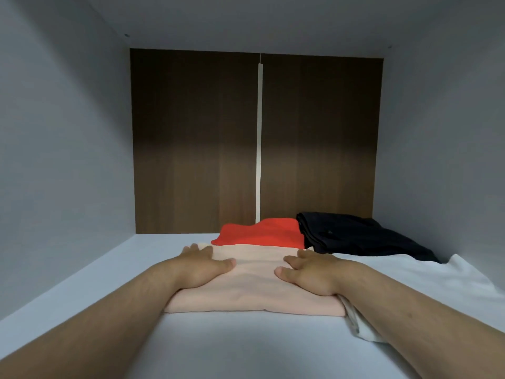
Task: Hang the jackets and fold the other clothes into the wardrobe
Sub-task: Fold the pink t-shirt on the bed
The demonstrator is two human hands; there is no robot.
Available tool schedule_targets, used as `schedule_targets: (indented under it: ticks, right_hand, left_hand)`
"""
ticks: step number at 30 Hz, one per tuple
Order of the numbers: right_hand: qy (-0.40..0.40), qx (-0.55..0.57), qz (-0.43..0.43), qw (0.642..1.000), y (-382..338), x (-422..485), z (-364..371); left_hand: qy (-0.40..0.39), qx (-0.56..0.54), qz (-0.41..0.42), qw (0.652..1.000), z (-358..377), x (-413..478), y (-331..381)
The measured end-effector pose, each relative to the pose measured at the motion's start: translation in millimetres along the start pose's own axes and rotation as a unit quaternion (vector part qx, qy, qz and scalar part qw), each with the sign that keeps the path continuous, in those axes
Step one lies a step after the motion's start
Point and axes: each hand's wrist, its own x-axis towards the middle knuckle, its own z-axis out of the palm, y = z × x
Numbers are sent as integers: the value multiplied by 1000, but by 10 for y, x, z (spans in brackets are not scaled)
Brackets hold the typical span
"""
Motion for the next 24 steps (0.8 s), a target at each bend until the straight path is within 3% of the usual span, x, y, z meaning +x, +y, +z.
schedule_targets:
  ticks: [5,8,12,14,18,24]
  right_hand:
    - [18,38,-19,999,9,-11,-38]
    - [-15,13,-12,1000,17,-30,-56]
    - [-38,-21,-4,999,12,-21,-56]
    - [-36,-25,-3,999,14,-23,-61]
    - [-36,-31,1,999,17,-1,-44]
    - [-37,-26,3,999,37,29,-33]
  left_hand:
    - [-25,-45,-10,999,19,-42,-21]
    - [-33,-56,-11,998,31,-70,10]
    - [-12,7,-8,1000,-10,-115,58]
    - [10,28,39,999,-22,-139,97]
    - [-63,57,87,993,-5,-177,159]
    - [-69,70,74,992,13,-148,176]
